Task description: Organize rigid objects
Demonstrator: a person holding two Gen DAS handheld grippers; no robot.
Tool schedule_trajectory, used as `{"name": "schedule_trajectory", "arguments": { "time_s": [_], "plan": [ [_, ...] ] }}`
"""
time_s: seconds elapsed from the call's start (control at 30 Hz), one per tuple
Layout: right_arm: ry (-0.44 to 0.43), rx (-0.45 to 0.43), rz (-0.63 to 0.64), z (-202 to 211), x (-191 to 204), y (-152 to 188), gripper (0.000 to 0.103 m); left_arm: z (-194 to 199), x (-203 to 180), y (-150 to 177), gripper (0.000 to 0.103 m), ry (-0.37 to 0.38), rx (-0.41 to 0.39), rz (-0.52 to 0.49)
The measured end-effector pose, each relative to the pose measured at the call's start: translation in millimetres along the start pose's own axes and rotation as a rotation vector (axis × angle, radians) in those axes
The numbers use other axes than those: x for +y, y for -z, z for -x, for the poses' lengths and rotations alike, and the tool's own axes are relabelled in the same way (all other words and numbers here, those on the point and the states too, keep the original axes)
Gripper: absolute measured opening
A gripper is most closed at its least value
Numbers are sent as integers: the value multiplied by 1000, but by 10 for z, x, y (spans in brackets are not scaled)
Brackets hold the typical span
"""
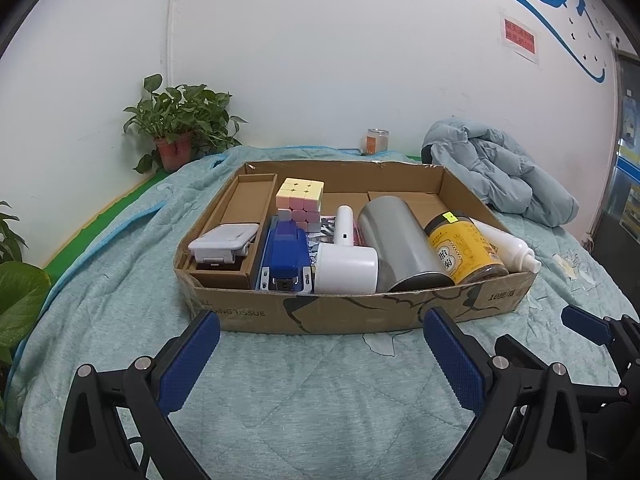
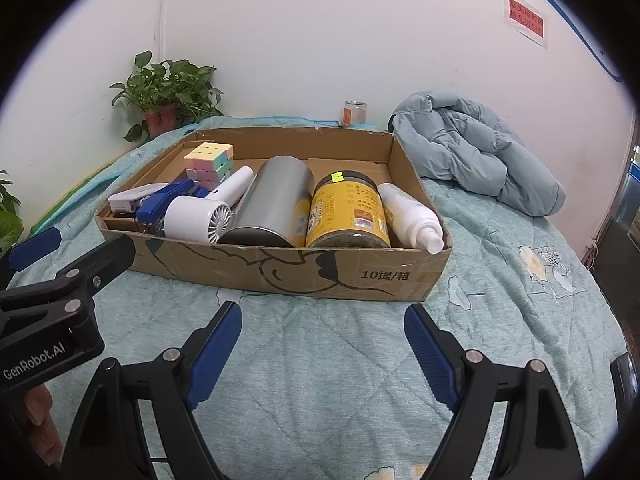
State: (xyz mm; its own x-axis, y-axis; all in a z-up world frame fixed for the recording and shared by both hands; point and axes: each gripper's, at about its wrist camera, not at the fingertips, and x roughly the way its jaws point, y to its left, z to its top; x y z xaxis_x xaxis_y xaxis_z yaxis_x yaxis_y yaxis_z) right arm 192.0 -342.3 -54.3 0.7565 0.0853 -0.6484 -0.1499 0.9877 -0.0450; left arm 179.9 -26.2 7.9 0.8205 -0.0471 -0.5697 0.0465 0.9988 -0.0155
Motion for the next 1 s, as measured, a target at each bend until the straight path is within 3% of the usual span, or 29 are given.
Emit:
{"name": "schedule_trajectory", "arguments": {
  "time_s": [0.33, 0.5, 0.67, 0.9, 1.0],
  "plan": [
    [-7, -25, 12, 2, 86, -1, 84, -34, 55, -13, 102, 9, 7, 0],
    [35, -38, 29, 16, 104, -36, 84, -75, 68, -5, 102, 20, 12, 12],
    [-12, -40, 26, 3, 100, -39, 84, -128, 50, 14, 102, 23, 27, -2],
    [-7, -8, 8, -69, 81, -1, 84, -202, 2, 22, 103, 62, 45, -11],
    [-9, 4, -3, -89, 54, 6, 84, -169, -17, 36, 103, 63, 12, -25]
  ]
}}
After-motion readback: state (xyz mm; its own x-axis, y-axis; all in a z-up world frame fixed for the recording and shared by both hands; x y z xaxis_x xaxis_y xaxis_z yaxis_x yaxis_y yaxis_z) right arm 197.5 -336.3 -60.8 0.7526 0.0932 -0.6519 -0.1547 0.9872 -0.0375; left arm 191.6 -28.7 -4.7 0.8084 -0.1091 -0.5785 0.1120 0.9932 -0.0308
